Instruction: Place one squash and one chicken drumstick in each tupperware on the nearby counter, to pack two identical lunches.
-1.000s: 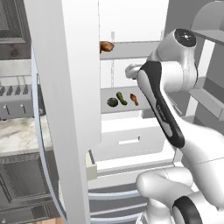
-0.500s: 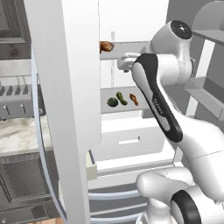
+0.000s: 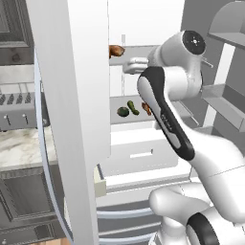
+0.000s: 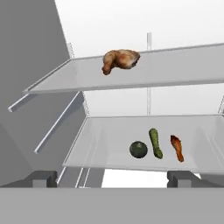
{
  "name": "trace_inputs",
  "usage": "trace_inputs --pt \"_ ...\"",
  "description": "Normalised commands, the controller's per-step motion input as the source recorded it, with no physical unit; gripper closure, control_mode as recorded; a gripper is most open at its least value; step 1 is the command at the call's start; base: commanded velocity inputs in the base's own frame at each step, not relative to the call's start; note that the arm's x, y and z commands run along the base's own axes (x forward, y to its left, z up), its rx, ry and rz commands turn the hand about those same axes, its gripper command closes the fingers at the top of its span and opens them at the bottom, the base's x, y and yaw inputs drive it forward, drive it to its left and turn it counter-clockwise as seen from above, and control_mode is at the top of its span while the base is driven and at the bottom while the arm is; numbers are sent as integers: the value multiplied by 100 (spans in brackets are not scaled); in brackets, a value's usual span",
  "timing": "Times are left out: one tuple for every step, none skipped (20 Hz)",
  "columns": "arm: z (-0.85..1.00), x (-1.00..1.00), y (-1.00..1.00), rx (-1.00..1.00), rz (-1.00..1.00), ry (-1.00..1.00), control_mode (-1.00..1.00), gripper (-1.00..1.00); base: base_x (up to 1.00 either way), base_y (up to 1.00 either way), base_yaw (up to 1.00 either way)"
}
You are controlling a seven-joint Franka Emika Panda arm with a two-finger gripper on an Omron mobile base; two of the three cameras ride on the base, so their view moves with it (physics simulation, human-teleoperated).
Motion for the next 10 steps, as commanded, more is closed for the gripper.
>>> trace_inputs --pt "14 9 6 0 0 0 -100 -100 0 0 0" --pt "19 9 10 0 0 0 -100 -100 0 0 0" --pt "21 10 11 0 0 0 -100 -100 0 0 0" --pt "21 8 11 0 0 0 -100 -100 0 0 0" --pt "24 9 18 0 0 1 -100 -100 0 0 0" --pt "28 8 21 0 0 2 -100 -100 0 0 0" --pt "27 11 23 0 0 2 -100 -100 0 0 0" --pt "22 16 25 -1 0 3 -100 -100 0 0 0" --pt "11 21 24 -1 0 5 -100 -100 0 0 0" --pt "1 28 21 0 0 9 -100 -100 0 0 0"
